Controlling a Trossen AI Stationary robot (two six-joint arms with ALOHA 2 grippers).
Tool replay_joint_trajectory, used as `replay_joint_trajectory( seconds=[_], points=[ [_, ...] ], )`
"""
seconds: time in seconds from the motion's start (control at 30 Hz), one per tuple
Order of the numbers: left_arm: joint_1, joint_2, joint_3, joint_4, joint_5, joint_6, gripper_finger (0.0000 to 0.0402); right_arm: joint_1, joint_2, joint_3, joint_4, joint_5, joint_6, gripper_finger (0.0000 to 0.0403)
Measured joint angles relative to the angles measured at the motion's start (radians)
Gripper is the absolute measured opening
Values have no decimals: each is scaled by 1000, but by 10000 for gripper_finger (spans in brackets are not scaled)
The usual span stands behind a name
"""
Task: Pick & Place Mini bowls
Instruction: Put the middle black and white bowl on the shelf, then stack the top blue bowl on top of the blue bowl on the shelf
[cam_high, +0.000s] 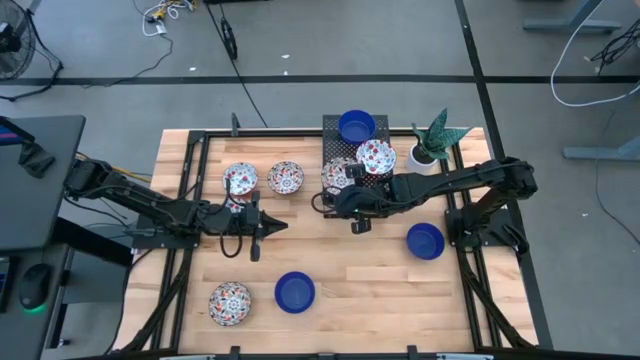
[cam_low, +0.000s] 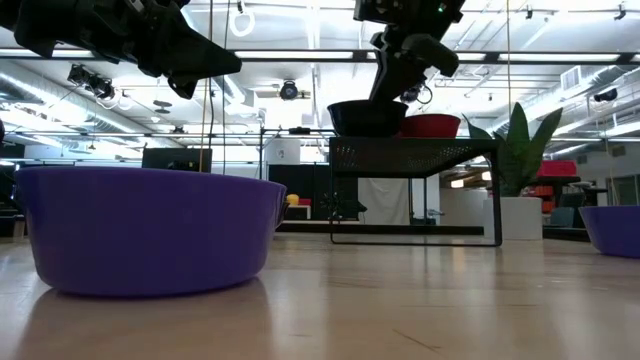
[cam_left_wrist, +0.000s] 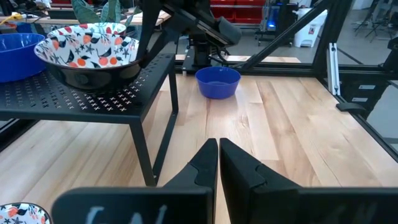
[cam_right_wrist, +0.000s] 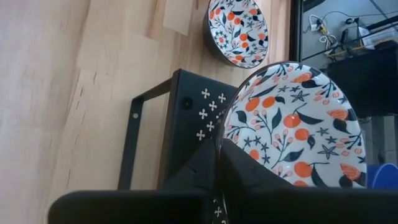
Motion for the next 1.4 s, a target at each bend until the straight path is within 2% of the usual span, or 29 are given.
replay_joint_trajectory(
  seconds=[0.23,0.37,0.6,0.77,1.0,1.17,1.4],
  points=[
    [0,0,0,0,0,0,19,0,0,0,14,3,13,61],
    [0,0,0,0,0,0,19,0,-4,-2,18,5,14,100],
    [0,0,0,0,0,0,19,19,-72,7,41,28,9,181],
    [0,0,0,-1,0,-1,19,67,-152,10,74,31,49,212],
    [0,0,0,-1,0,-2,19,216,-246,10,49,31,208,210],
    [0,0,0,-1,0,-7,19,351,-262,10,-35,30,354,195],
    [0,0,0,-1,0,-10,19,514,-255,10,-252,18,780,168]
  ],
)
